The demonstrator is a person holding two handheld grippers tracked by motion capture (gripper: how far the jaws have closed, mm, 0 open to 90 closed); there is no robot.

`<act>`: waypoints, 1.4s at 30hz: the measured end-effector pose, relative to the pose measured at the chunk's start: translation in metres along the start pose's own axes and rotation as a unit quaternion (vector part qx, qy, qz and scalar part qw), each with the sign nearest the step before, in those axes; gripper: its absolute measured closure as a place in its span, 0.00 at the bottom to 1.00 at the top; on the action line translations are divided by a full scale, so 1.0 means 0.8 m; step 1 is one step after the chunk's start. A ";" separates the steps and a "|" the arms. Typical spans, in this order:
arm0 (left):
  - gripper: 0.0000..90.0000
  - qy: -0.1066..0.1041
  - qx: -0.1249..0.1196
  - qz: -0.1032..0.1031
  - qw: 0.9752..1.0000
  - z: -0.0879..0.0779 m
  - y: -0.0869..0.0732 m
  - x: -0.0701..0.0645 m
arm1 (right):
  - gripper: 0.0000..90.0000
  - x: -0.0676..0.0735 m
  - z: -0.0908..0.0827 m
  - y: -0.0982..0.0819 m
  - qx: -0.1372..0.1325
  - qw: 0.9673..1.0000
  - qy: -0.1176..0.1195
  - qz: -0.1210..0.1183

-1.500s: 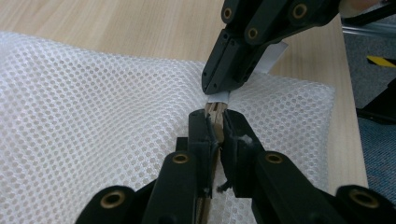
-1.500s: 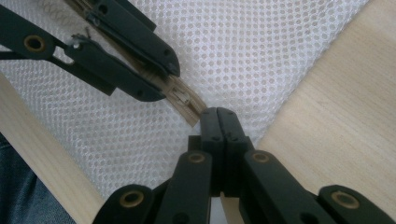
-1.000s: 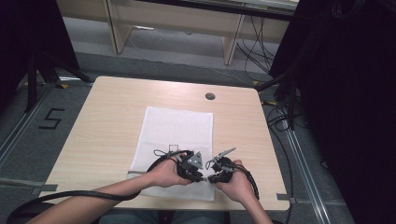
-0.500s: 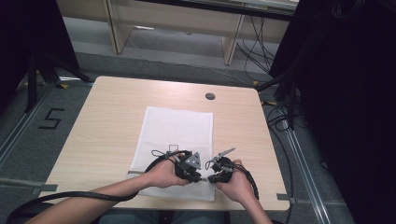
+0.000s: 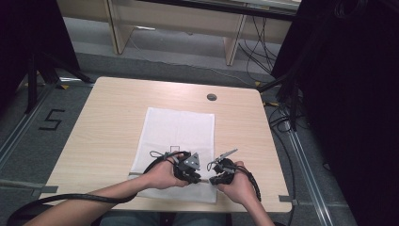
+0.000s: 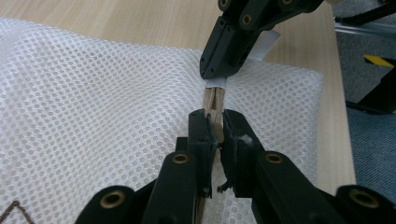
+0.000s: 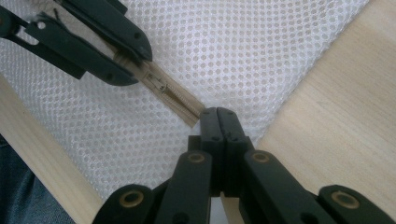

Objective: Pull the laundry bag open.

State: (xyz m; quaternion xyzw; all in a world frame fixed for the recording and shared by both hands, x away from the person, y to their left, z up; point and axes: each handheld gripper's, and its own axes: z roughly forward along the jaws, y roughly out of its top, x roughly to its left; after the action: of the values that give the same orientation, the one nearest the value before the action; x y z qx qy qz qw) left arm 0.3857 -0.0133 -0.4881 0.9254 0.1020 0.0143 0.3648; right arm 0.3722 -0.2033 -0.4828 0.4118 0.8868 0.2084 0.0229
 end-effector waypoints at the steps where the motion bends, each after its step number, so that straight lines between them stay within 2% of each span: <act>1: 0.91 -0.001 -0.001 0.002 1.000 -0.001 0.000 0.001 | 1.00 0.000 0.000 0.000 0.000 1.000 0.000 0.000; 3: 0.91 -0.001 -0.002 0.004 1.000 -0.001 0.000 0.001 | 1.00 0.002 0.000 0.000 0.002 1.000 0.005 0.011; 5: 0.91 -0.002 -0.002 -0.001 1.000 0.000 0.000 0.000 | 1.00 0.000 0.000 0.000 0.000 1.000 0.000 0.000; 11: 0.91 -0.001 0.000 0.005 1.000 -0.002 -0.002 0.000 | 1.00 0.000 0.000 0.000 0.000 1.000 0.001 0.002; 12: 0.91 -0.001 -0.005 -0.006 1.000 -0.002 -0.003 0.000 | 1.00 -0.001 0.000 0.000 -0.003 1.000 -0.001 -0.004; 14: 0.91 0.000 -0.002 0.003 1.000 -0.004 -0.004 0.001 | 1.00 -0.001 0.000 0.000 -0.001 1.000 0.001 -0.004; 15: 0.91 -0.002 -0.003 -0.004 1.000 -0.005 -0.004 0.001 | 1.00 -0.001 0.000 0.000 0.000 1.000 0.002 -0.004; 17: 0.91 0.001 -0.001 -0.003 1.000 -0.006 -0.005 0.001 | 1.00 -0.001 0.001 0.000 -0.001 1.000 0.002 -0.007; 19: 0.91 -0.001 -0.002 -0.005 1.000 -0.006 -0.006 0.001 | 1.00 0.002 -0.001 0.000 0.006 1.000 0.005 0.016; 20: 0.91 0.000 -0.001 -0.003 1.000 -0.006 -0.006 0.001 | 1.00 0.003 -0.001 0.000 0.006 1.000 0.005 0.017; 22: 0.91 0.002 -0.001 0.002 1.000 -0.007 -0.006 0.001 | 1.00 0.000 0.000 0.000 0.000 1.000 0.000 0.000; 25: 0.91 0.002 0.002 -0.001 1.000 -0.007 -0.005 0.000 | 1.00 0.001 -0.001 0.000 0.005 1.000 0.002 0.010; 27: 0.91 -0.001 0.000 -0.006 1.000 -0.008 -0.005 0.000 | 1.00 0.001 -0.001 0.000 0.004 1.000 0.001 0.008; 30: 0.91 0.001 -0.002 0.001 1.000 -0.010 -0.005 0.001 | 1.00 0.001 -0.001 0.000 0.005 1.000 0.000 0.007; 31: 0.91 0.002 -0.002 -0.009 1.000 -0.009 -0.005 -0.001 | 1.00 0.002 -0.001 0.000 0.006 1.000 0.005 0.016; 33: 0.91 0.002 -0.003 -0.009 1.000 -0.009 -0.005 -0.001 | 1.00 0.002 0.000 0.000 0.006 1.000 0.003 0.013; 34: 0.91 0.002 -0.002 -0.009 1.000 -0.009 -0.006 -0.001 | 1.00 0.000 -0.001 0.000 0.004 1.000 0.001 0.006; 37: 0.91 0.002 -0.002 -0.005 1.000 -0.010 -0.005 -0.001 | 1.00 0.000 -0.001 0.000 0.004 1.000 0.001 0.006; 42: 0.91 0.003 0.001 0.004 1.000 -0.011 -0.006 0.000 | 1.00 0.001 -0.001 0.000 0.008 1.000 -0.001 0.013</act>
State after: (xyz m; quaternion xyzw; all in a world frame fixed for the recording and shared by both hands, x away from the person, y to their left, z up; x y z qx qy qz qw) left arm 0.3837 -0.0041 -0.4850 0.9260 0.0991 0.0181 0.3639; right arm 0.3715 -0.2032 -0.4817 0.4241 0.8829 0.2011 0.0175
